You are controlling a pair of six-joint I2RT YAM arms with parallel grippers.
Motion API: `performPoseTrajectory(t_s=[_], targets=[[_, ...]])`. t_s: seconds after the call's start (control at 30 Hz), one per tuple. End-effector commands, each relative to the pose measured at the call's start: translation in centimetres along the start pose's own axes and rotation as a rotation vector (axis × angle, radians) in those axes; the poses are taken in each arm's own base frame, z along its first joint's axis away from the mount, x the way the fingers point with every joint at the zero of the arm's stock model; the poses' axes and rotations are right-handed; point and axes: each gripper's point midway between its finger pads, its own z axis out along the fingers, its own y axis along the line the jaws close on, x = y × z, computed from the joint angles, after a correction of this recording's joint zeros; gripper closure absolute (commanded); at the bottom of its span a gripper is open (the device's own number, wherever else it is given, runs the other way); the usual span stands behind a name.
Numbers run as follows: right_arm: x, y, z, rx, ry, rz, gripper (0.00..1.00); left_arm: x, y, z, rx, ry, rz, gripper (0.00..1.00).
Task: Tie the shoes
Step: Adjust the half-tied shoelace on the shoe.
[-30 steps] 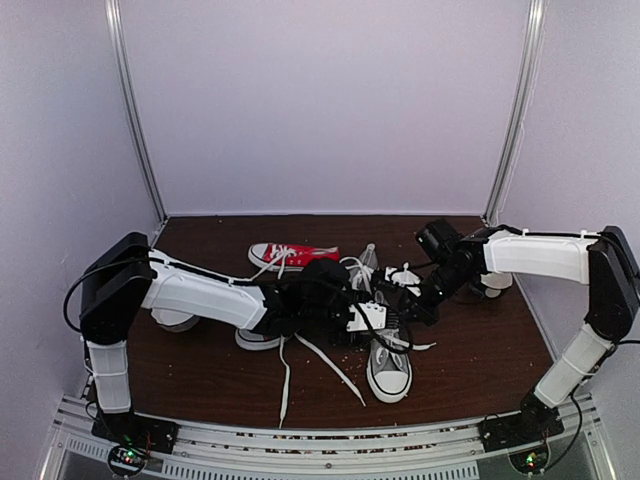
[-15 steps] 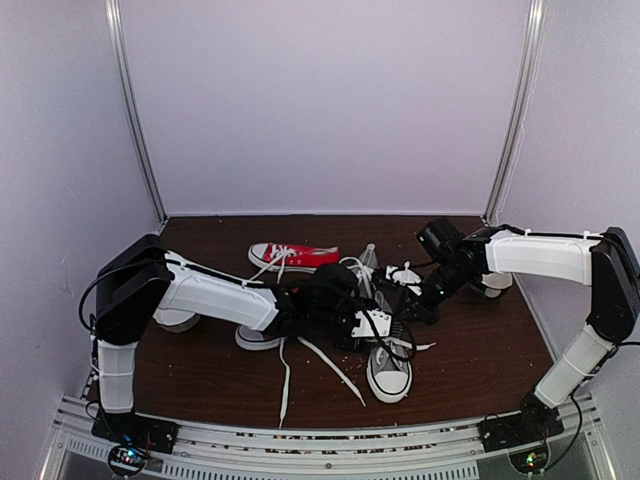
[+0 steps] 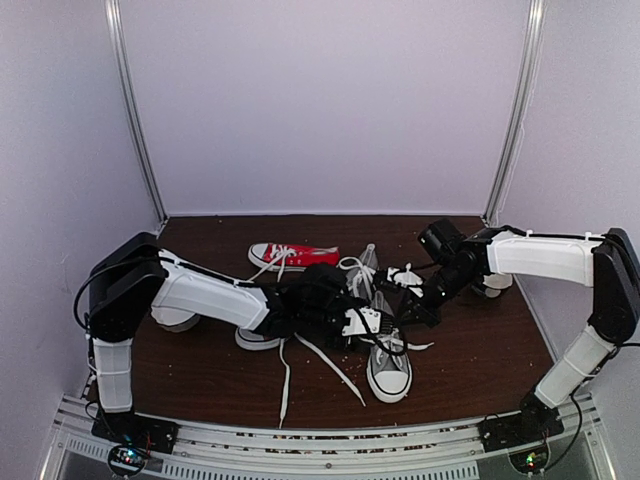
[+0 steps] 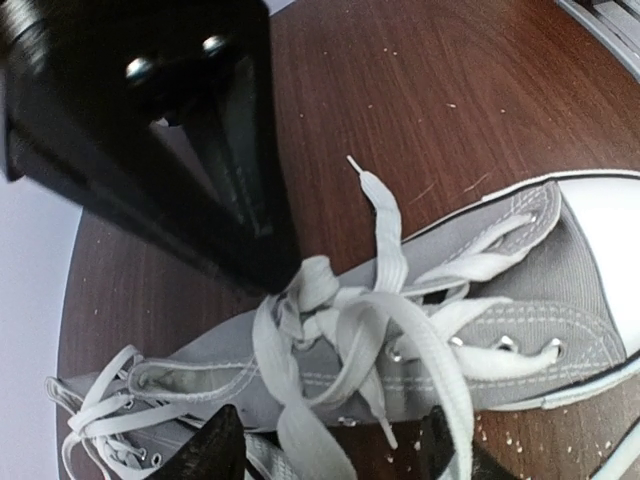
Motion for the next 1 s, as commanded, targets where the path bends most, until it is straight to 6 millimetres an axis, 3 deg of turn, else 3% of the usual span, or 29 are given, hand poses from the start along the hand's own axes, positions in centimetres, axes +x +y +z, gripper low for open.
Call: performPoseTrajectory(t_s=[0.0, 0.23, 0.4, 0.53, 0.6, 0.7, 0.97], targets=[[0.2, 0.4, -0.4, 0.002, 0.005, 0.009, 1.0, -0.9, 3.2, -2.8, -0.054, -0.082, -0.092, 0.37], [0.2, 0.2, -0.2, -0.002, 0.01, 0.012, 1.0, -0.8, 4.0, -3.5, -0.057, -0.099, -0.179, 0.37], [0.3, 0.2, -0.1, -0.005, 0.015, 0.013, 1.0, 0.4, 5.4, -3.6, -0.078, -0.06, -0.281, 0.37], [0.3, 0.2, -0.2, -0.004, 0.015, 0.011, 1.0, 0.8, 3.8, -3.9, 0.044, -0.065, -0.276, 0.25], [0.2, 0.2, -0.2, -0.004, 0.015, 0.011, 1.0, 1.3, 3.0, -3.7, 0.093, -0.03, -0.237, 0.04], [0.1, 0.2, -0.1, -0.009, 0.013, 0.013, 1.0, 1.8, 2.7, -3.6, 0.12, 0.007, -0.193, 0.02], [0.0, 0.2, -0.2, -0.012, 0.014, 0.014, 1.0, -1.1, 2.0, -3.2, 0.122, -0.074, -0.039, 0.02]])
